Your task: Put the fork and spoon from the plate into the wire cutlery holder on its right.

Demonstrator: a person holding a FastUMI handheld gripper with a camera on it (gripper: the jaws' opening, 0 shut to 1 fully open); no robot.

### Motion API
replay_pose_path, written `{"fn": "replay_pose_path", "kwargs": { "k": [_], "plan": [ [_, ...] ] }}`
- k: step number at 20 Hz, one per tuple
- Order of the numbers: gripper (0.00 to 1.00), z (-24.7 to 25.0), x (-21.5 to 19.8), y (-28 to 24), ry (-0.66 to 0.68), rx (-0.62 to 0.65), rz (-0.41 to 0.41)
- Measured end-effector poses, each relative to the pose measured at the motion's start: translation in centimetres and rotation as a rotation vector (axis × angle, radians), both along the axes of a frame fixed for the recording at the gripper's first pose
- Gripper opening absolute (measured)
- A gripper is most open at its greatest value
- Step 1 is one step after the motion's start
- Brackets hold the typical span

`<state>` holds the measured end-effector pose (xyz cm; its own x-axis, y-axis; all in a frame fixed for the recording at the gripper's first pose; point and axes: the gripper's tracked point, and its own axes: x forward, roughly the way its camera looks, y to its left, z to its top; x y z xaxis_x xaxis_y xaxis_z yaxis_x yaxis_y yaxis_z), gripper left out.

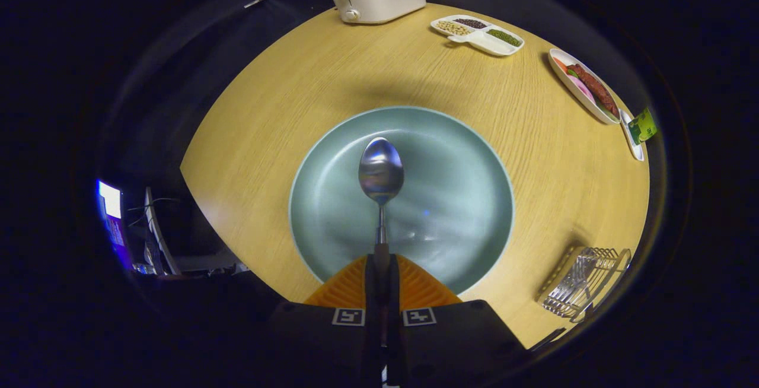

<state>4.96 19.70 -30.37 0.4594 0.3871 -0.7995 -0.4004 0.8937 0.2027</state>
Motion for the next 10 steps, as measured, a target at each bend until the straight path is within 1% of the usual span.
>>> {"fn": "replay_pose_path", "kwargs": {
  "k": [4, 7, 10],
  "plan": [
    [0.08, 2.1, -0.7, -3.3, -0.024, 0.026, -0.017],
    [0.08, 5.0, -2.0, -6.7, -0.058, 0.029, 0.002],
    [0.08, 7.2, -4.3, -12.5, -0.043, -0.05, 0.042]
  ]
}}
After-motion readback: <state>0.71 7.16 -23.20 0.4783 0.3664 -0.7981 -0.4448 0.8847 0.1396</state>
